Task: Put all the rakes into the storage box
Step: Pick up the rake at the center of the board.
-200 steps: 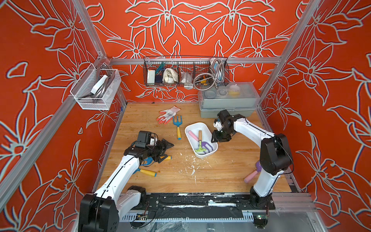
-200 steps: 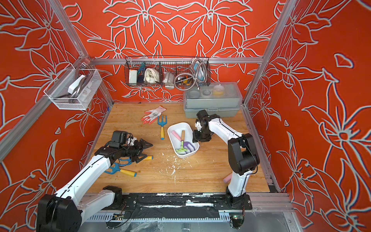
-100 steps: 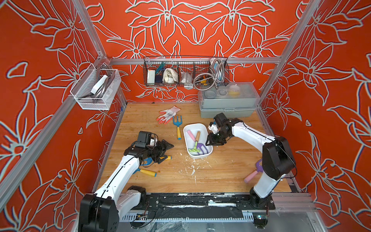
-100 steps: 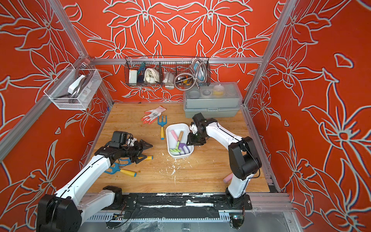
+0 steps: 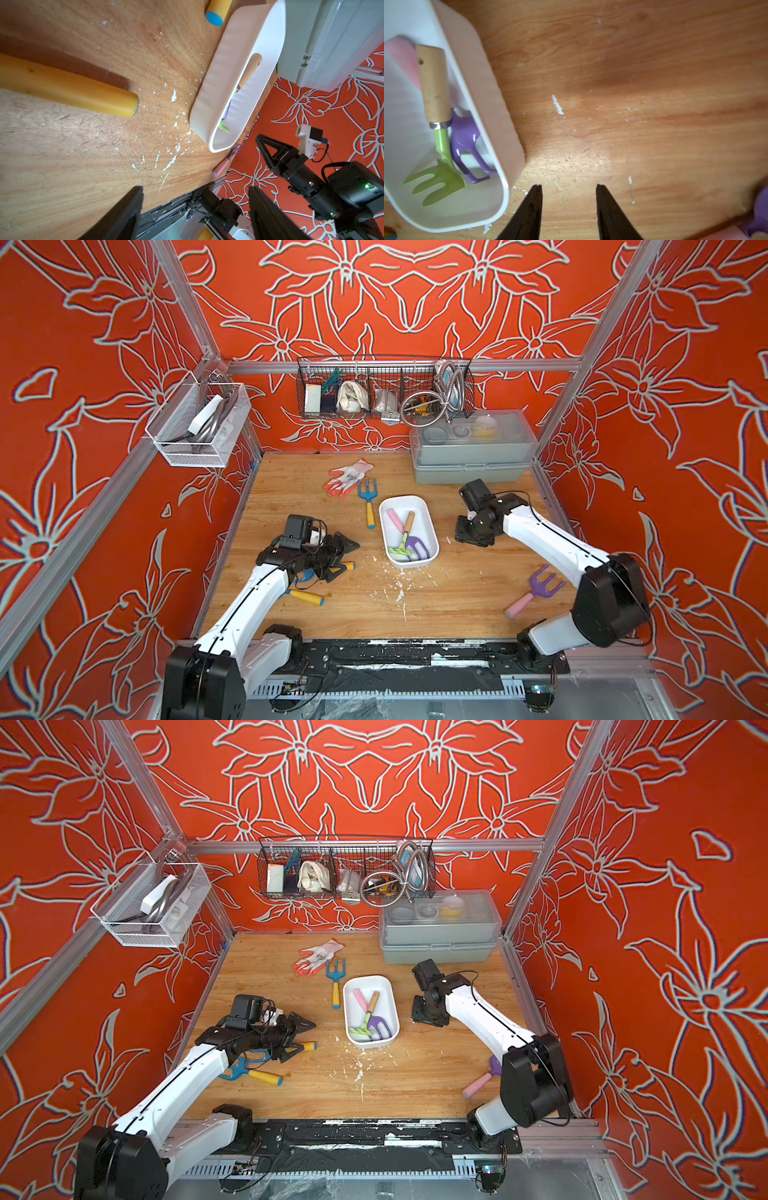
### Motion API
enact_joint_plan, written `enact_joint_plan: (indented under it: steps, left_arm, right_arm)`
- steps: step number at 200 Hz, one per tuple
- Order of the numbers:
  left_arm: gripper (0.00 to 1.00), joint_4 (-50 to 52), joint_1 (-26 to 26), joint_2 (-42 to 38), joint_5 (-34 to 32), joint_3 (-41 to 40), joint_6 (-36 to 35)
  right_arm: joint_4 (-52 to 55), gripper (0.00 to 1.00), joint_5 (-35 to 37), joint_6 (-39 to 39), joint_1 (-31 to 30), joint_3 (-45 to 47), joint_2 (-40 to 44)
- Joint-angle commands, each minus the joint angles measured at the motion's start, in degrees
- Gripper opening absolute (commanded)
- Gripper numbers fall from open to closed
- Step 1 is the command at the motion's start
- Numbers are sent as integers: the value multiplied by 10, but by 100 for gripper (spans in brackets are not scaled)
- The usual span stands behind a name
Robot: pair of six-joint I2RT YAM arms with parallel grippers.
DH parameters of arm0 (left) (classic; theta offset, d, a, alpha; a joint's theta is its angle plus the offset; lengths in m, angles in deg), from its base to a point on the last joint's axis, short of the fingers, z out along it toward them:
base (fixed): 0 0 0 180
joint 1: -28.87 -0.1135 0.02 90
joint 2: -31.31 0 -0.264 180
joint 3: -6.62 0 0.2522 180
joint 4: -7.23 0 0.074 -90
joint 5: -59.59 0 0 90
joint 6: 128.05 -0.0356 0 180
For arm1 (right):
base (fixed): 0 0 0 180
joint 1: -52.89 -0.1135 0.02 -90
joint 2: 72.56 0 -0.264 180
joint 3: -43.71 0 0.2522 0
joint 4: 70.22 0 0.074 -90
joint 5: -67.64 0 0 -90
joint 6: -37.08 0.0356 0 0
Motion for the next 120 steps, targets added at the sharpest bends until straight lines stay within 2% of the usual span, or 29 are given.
enact_joint_plan:
  steps: [1,20,51,81,120]
  left_arm:
    - [81,7,-4,-10,8,-4,-1]
    - [81,9,-4,-10,10,-7,-2]
    - [81,1,-4,-9,14,-9,0]
    - [81,-10,-4,0,10,-5,-3]
    - [80,-11,-3,22,-4,14,-28]
  right_arm:
    - [29,45,95,63,7,43,52]
    - [32,46,91,87,33,86,96]
    - [37,47,52,107,118,166,180]
    - [60,54,56,112,171,216,276]
    - [87,57,26,92,235,237,303]
